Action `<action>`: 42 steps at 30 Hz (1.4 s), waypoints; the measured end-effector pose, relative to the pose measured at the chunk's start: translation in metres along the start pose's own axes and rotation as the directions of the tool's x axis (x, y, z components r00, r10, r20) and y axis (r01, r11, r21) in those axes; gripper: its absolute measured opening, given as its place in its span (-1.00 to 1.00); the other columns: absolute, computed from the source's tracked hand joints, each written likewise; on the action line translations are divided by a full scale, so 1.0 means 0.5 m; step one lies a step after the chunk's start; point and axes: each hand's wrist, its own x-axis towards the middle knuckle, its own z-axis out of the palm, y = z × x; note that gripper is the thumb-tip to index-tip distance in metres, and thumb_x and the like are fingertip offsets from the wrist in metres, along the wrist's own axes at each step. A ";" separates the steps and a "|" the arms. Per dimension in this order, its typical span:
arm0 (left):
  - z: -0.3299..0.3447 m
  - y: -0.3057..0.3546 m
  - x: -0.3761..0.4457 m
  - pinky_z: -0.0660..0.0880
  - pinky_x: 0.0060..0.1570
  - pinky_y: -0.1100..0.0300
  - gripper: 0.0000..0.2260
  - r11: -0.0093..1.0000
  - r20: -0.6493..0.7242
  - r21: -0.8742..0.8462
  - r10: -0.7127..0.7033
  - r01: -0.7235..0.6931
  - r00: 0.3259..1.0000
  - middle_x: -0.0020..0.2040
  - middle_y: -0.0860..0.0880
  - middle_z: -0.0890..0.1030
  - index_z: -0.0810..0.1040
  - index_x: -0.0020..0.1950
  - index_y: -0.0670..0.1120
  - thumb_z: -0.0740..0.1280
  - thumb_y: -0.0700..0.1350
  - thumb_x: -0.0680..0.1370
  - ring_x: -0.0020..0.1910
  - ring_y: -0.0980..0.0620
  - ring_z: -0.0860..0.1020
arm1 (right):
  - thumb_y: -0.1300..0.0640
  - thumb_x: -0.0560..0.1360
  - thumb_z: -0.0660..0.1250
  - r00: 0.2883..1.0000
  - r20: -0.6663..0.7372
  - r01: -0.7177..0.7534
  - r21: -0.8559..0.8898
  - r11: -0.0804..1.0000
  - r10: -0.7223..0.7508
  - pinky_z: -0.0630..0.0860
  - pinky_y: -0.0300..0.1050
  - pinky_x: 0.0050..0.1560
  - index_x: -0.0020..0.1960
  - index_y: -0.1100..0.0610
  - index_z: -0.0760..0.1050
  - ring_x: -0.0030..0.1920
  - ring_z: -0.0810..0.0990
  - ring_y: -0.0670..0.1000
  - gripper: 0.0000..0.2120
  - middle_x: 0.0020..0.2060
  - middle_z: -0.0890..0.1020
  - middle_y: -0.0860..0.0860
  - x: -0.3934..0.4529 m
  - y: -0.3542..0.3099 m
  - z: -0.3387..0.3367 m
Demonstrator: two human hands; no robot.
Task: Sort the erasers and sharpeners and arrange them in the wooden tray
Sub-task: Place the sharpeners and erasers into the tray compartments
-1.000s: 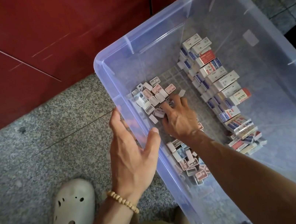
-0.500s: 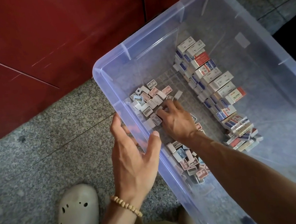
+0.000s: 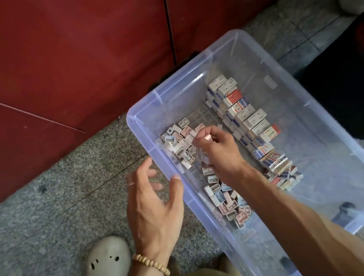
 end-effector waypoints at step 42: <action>-0.706 0.273 0.371 0.51 -0.03 0.09 -0.88 0.755 0.122 0.532 0.379 -0.382 0.918 0.00 0.00 0.67 0.63 -0.09 0.05 0.31 -0.08 0.59 0.05 -0.05 0.59 | 0.29 0.54 0.34 0.979 0.141 0.099 0.311 0.945 -0.149 0.24 -0.27 -0.62 -0.01 0.27 0.52 -0.38 0.47 0.01 -0.95 -0.24 0.57 0.18 -0.385 -0.592 0.431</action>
